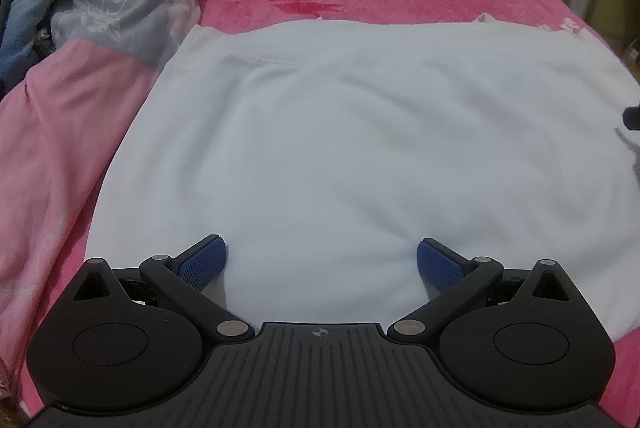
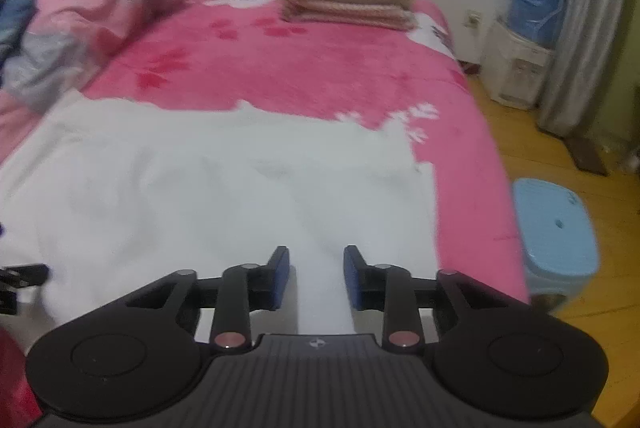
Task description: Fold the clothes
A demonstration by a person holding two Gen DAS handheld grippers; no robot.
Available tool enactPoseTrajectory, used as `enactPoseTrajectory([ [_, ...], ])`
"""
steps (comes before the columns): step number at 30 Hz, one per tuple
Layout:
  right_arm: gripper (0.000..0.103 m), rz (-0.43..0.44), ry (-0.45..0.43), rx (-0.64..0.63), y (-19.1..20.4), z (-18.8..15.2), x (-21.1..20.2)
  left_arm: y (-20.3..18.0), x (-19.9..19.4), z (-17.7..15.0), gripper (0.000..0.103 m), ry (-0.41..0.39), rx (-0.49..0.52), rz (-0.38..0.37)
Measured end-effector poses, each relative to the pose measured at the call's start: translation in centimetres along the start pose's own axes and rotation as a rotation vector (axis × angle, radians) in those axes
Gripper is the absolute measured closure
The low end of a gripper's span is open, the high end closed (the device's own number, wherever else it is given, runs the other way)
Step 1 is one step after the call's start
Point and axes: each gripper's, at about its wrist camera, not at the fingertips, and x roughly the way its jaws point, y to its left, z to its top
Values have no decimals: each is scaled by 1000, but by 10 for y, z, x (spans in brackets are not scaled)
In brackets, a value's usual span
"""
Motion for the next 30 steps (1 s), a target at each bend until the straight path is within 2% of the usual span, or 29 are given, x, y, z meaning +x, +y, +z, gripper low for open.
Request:
enactPoseTrajectory([
  [5,61,78,6,-36,15,5,3,0,0,0,0,3,-4,3],
  [13,60,166,47,-123,43,19,19,0,1,2,0,7,-6,6],
  [14,54,170,58,-135,46,20,24,0,1,2,0,8,-7,6],
  [15,43,167,82,-151,50,20,33,0,1,2,0,8,-7,6],
  [16,20,163,106,-166,53,19,42,0,1,2,0,9,-8,6],
  [17,11,161,122,-184,56,18,49,0,1,2,0,9,-7,7],
  [19,0,155,106,-226,66,13,53,0,1,2,0,10,-7,7],
  [30,0,84,102,-205,80,12,57,1,2,2,0,12,-14,0],
])
